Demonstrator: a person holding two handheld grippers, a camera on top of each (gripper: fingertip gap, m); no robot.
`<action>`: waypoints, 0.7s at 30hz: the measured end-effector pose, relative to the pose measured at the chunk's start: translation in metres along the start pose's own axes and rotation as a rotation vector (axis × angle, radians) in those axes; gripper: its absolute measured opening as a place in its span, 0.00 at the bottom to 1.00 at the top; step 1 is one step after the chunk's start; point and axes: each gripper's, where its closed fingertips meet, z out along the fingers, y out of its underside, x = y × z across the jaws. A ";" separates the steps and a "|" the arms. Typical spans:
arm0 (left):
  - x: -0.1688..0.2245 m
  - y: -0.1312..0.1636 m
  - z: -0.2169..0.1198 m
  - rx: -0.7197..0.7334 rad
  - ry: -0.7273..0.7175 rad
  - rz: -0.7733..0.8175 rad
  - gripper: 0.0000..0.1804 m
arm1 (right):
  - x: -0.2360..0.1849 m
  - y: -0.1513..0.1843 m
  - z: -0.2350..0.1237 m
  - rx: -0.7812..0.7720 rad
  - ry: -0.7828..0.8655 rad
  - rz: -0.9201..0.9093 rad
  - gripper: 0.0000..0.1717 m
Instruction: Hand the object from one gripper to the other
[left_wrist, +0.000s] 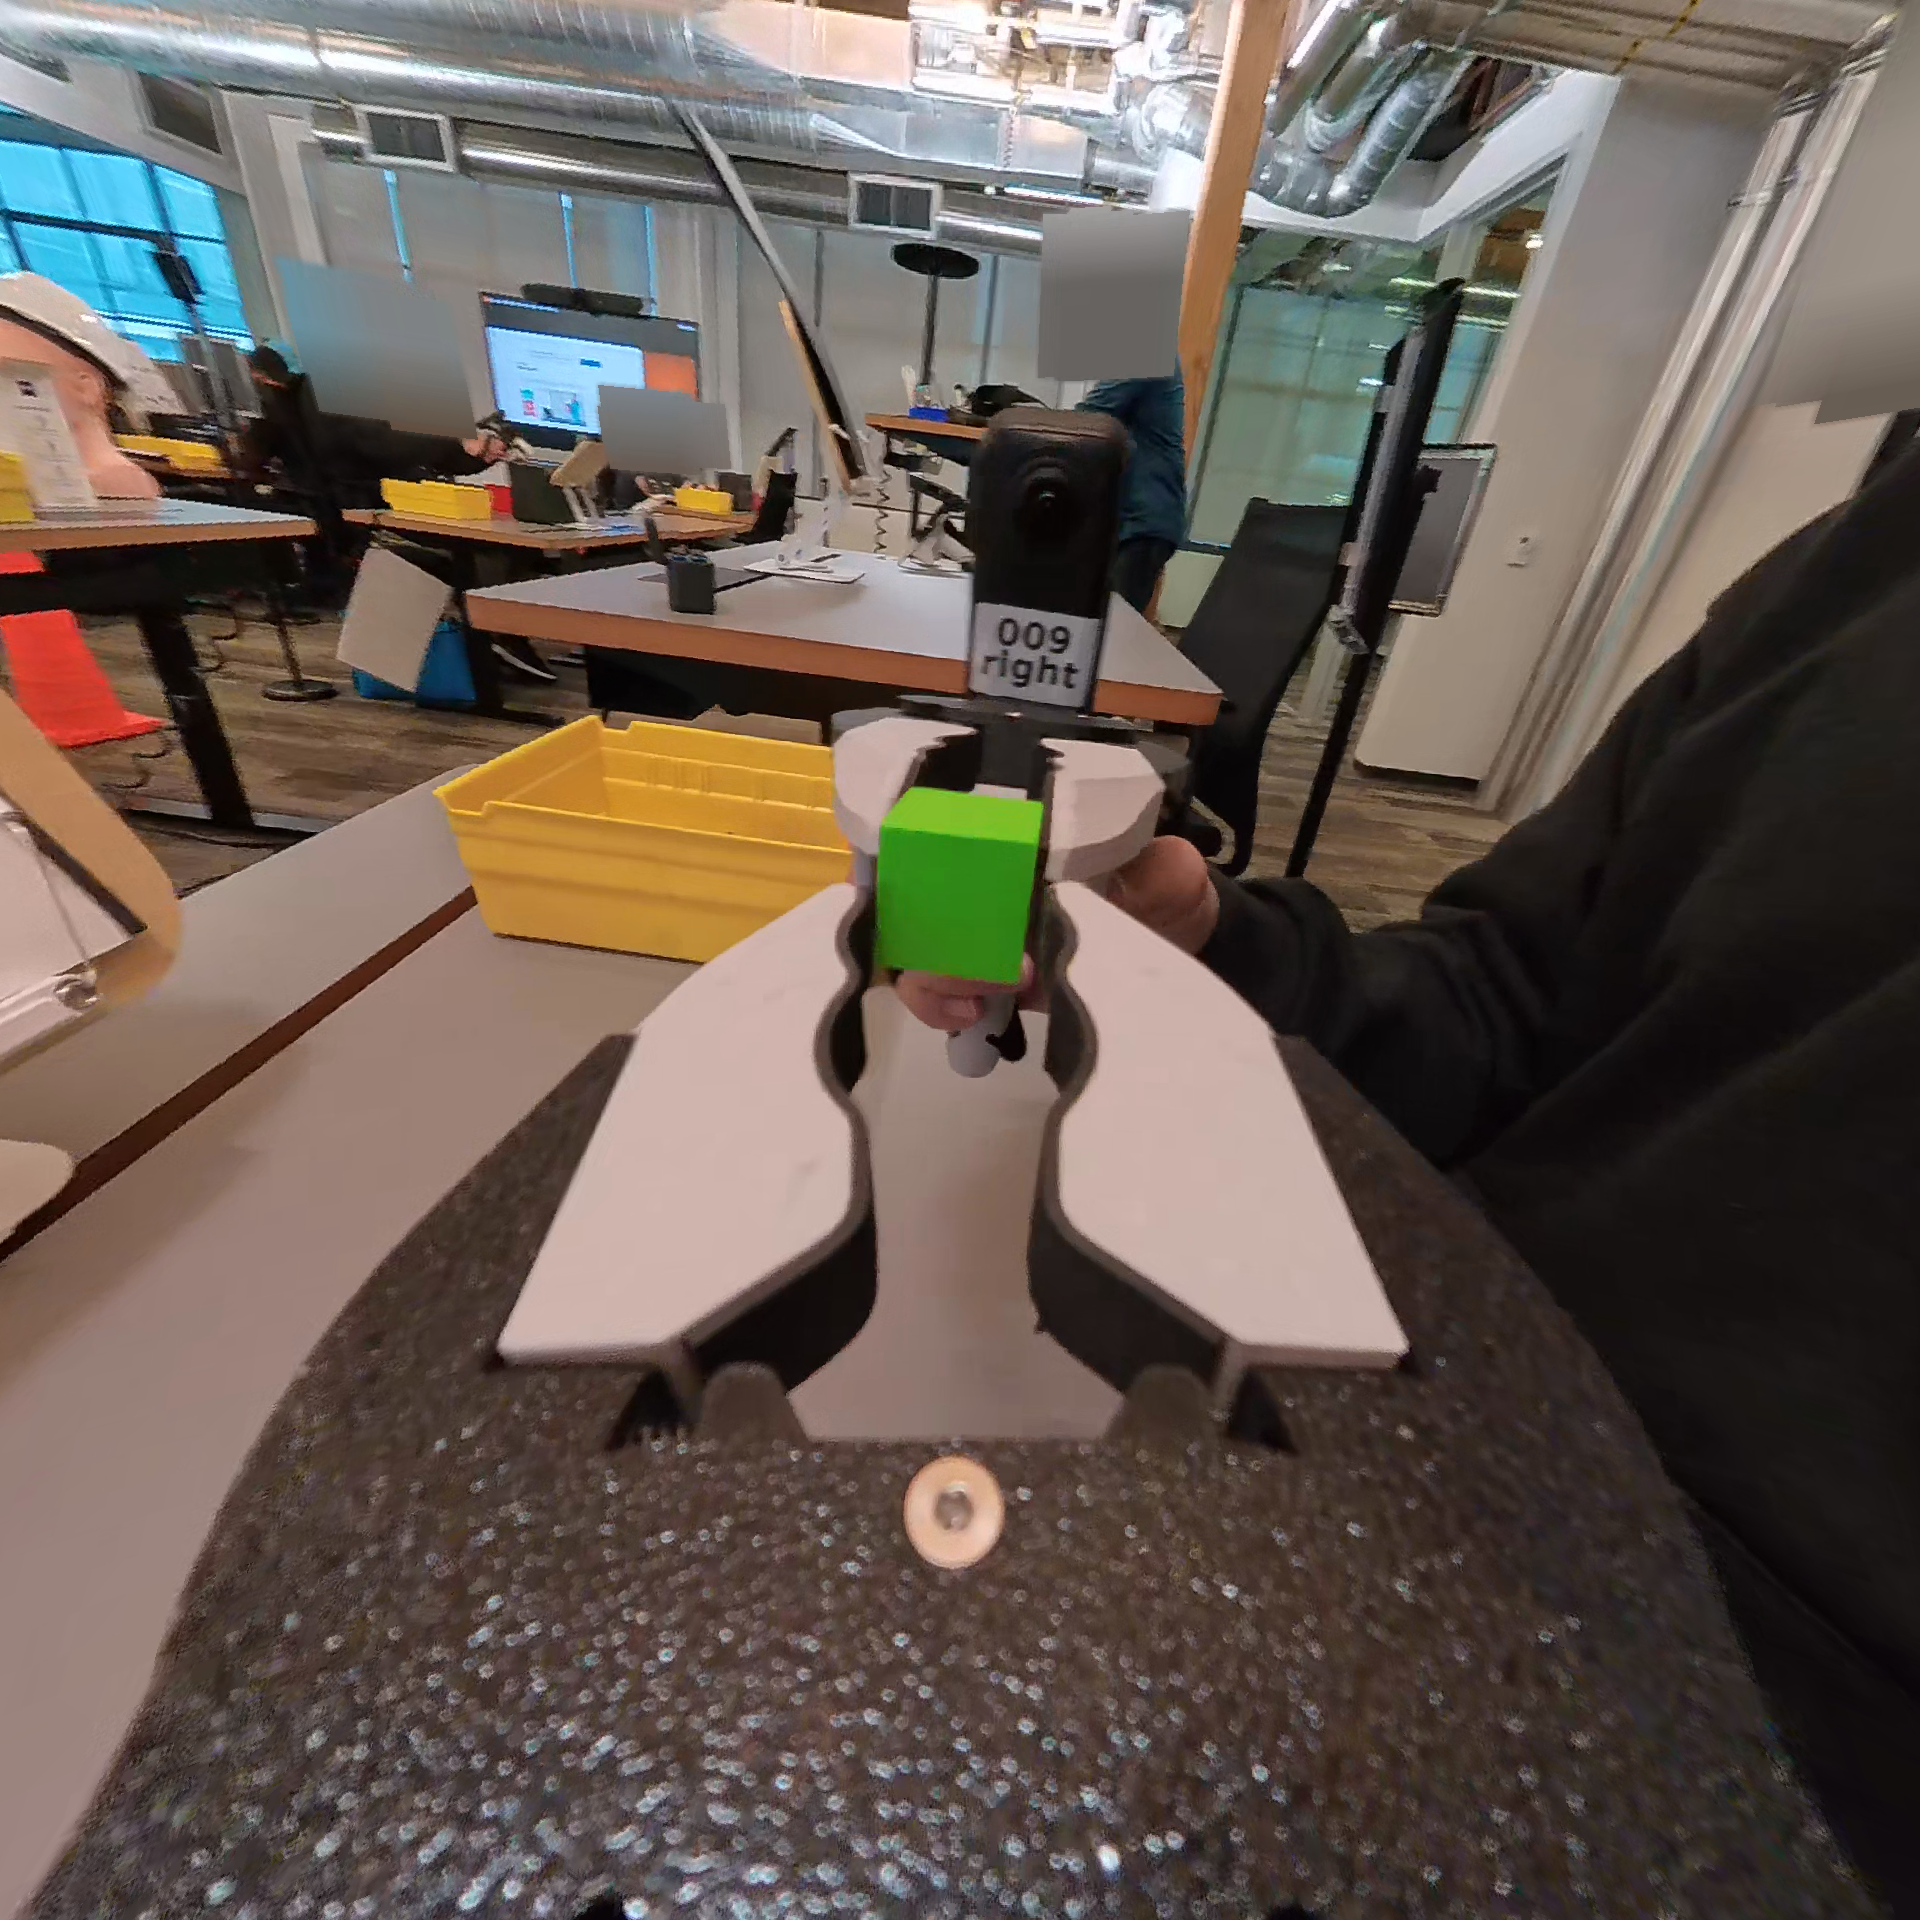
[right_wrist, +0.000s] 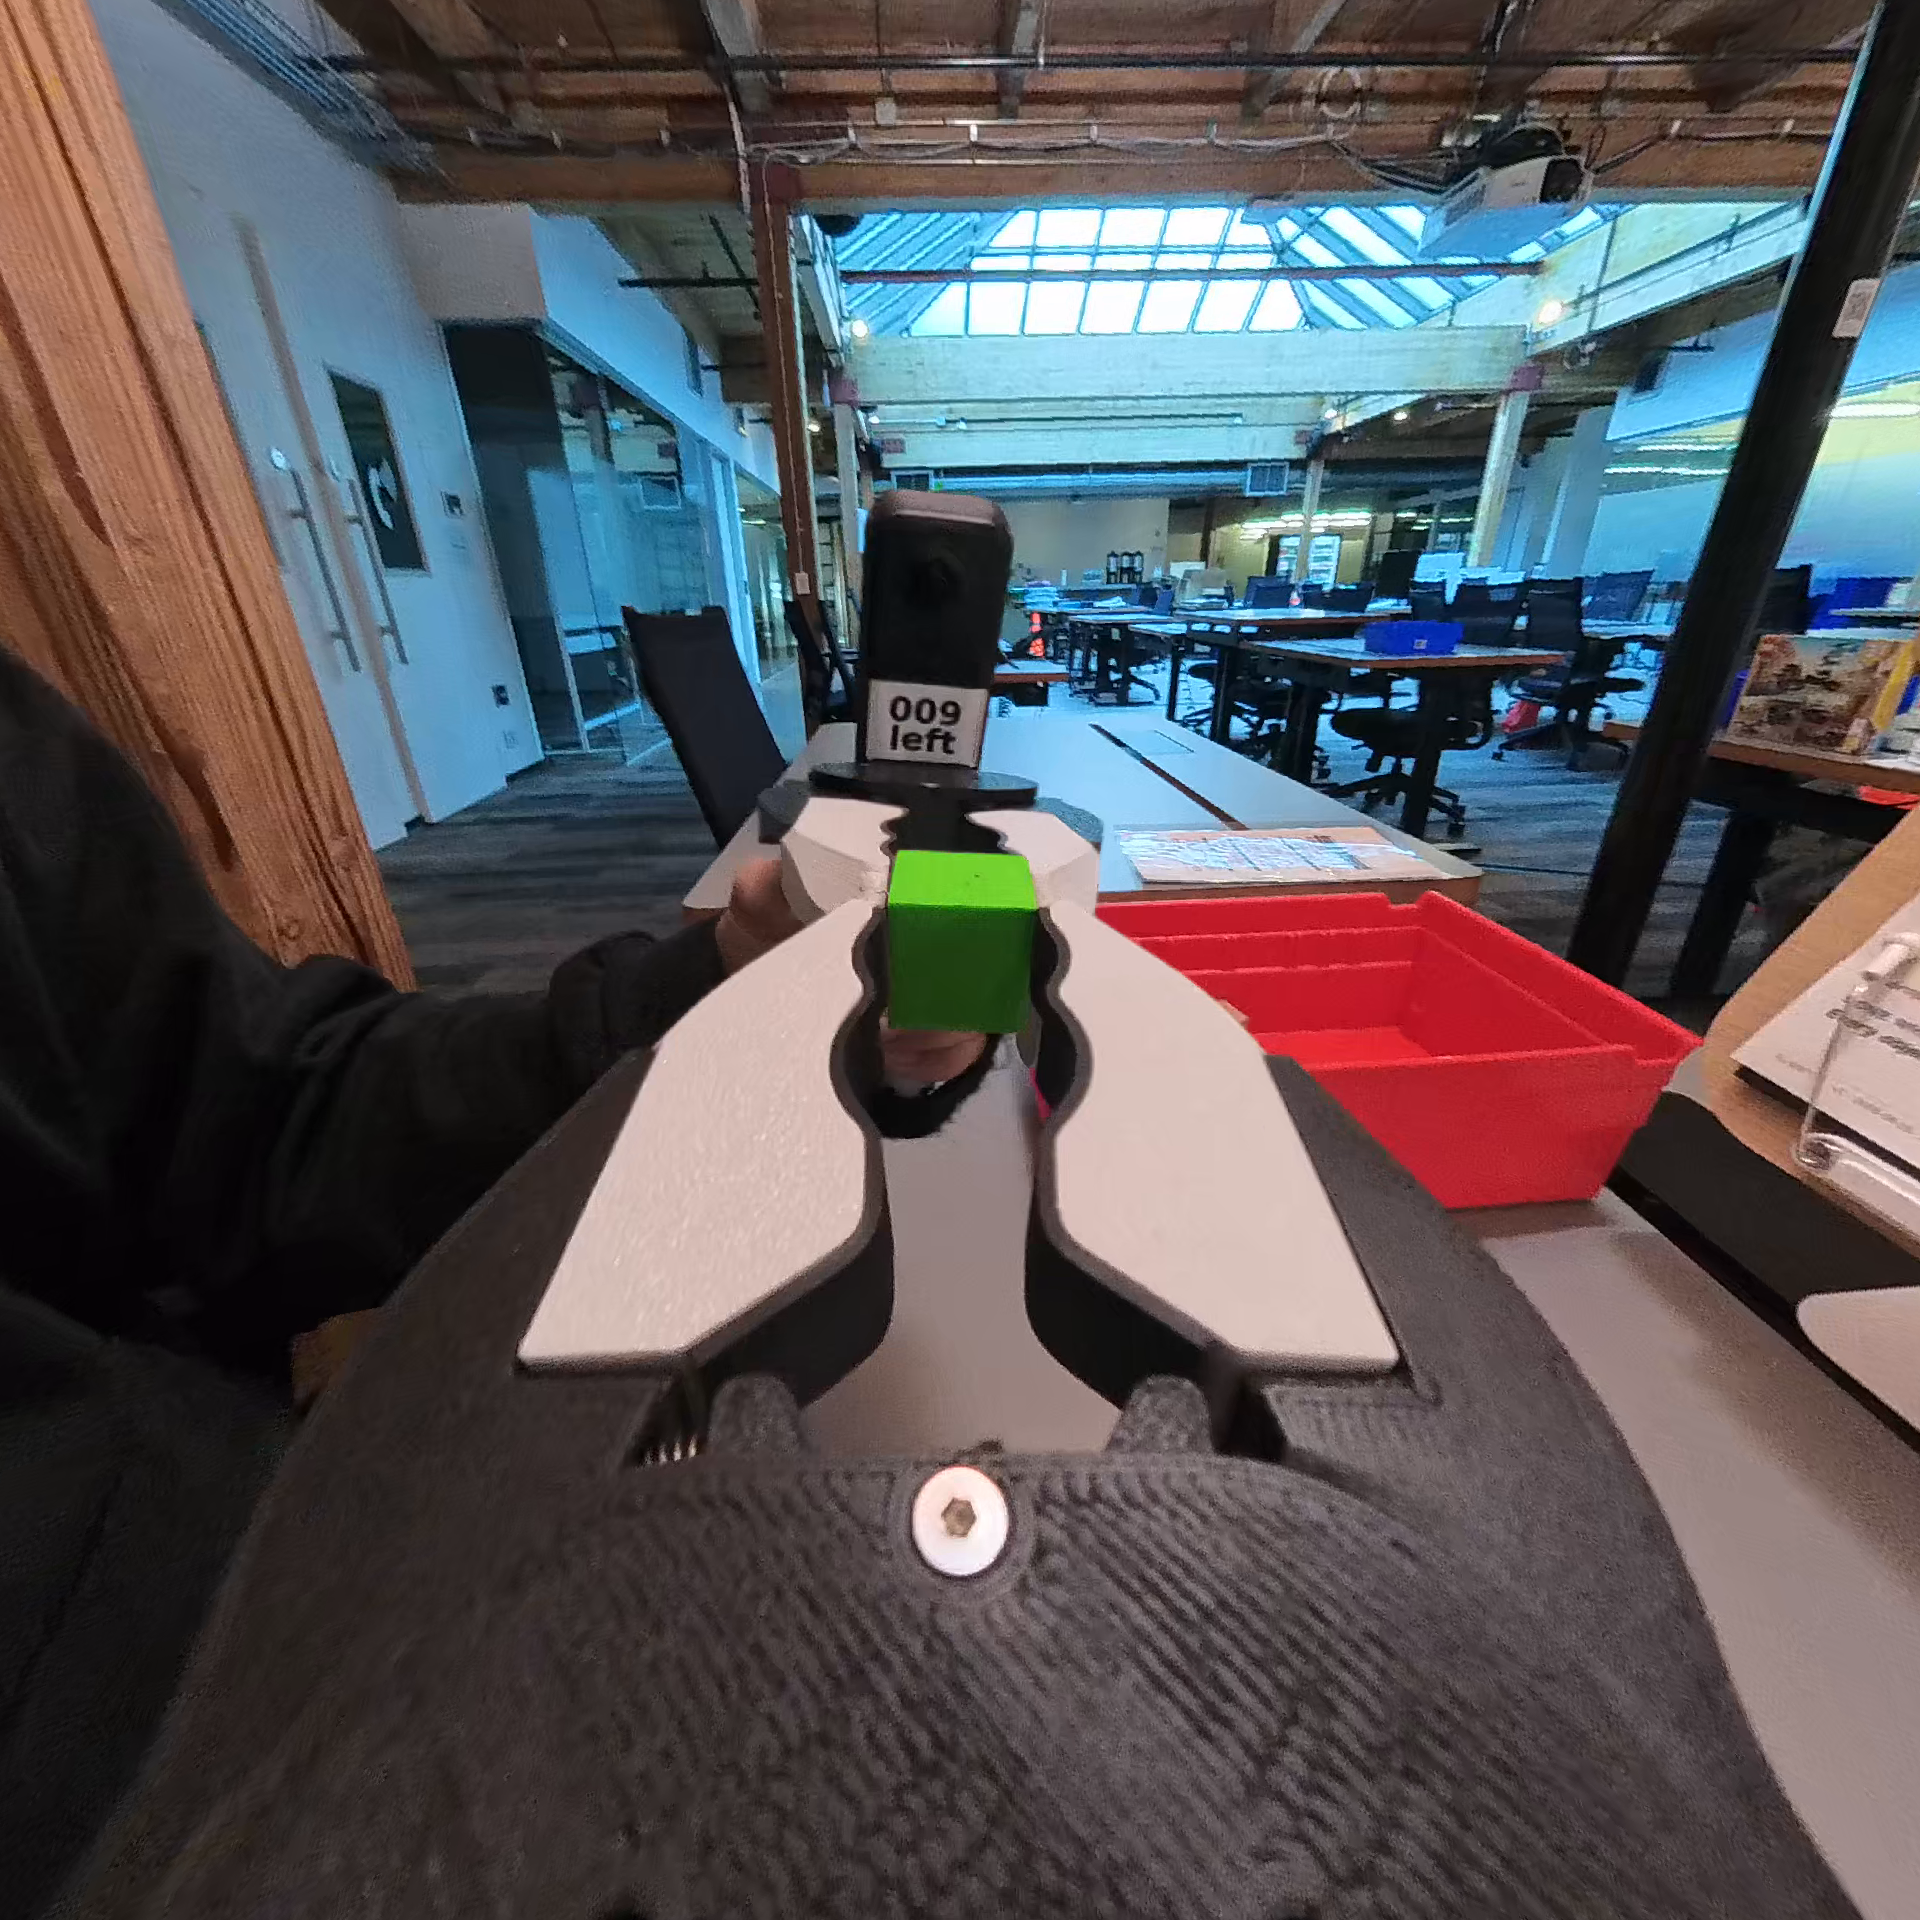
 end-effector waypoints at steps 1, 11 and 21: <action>-0.004 0.001 0.001 0.003 -0.032 0.002 0.22 | 0.003 0.000 -0.002 0.002 0.030 -0.014 0.15; -0.027 0.061 -0.016 -0.234 -0.316 -0.031 0.33 | 0.136 -0.001 -0.231 -0.254 1.015 -0.053 0.15; -0.018 0.103 -0.028 -0.306 -0.308 -0.170 0.32 | 0.199 0.082 -0.392 -0.649 1.281 0.339 0.15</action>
